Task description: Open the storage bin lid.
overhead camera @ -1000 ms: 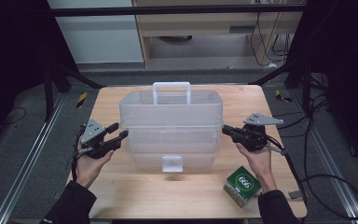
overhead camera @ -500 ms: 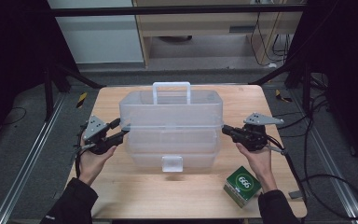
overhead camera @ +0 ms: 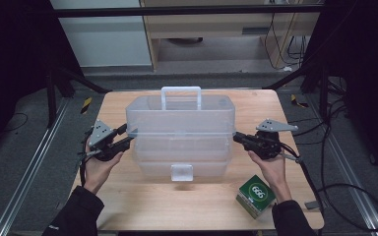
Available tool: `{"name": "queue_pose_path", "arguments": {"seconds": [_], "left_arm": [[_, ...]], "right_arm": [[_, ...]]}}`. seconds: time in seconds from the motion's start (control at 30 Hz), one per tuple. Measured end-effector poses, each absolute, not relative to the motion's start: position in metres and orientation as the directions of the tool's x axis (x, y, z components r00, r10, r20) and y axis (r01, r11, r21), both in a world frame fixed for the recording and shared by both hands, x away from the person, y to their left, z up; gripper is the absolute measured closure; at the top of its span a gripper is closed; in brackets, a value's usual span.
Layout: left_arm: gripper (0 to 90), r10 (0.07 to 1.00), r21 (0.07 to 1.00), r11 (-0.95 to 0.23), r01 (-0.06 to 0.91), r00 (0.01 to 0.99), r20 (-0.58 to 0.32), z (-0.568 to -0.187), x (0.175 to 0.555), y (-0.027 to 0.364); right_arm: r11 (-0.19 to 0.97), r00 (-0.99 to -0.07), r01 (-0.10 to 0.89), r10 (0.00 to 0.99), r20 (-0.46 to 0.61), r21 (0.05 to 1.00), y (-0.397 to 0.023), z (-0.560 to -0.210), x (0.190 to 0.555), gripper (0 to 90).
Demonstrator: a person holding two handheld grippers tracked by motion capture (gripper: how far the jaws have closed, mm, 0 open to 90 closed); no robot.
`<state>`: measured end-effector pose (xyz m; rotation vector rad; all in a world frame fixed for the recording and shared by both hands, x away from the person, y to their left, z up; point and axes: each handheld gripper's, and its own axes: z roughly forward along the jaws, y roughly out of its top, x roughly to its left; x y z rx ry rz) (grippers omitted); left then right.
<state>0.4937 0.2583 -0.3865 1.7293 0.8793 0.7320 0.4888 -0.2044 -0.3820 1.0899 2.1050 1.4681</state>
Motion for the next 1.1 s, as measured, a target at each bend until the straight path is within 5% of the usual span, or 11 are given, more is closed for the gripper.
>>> {"name": "queue_pose_path", "arguments": {"seconds": [0.33,1.1], "left_arm": [[58.9,0.836,0.949,-0.217,0.231,0.545,0.059,-0.385,0.493,0.258],[59.0,0.839,0.946,-0.219,0.24,0.542,0.057,-0.382,0.494,0.257]], "right_arm": [[0.208,-0.59,0.453,0.799,0.117,0.867,-0.209,-0.395,0.491,70.6],[0.249,-0.603,0.532,0.782,0.156,0.809,-0.196,-0.419,0.494,69.8]]}}
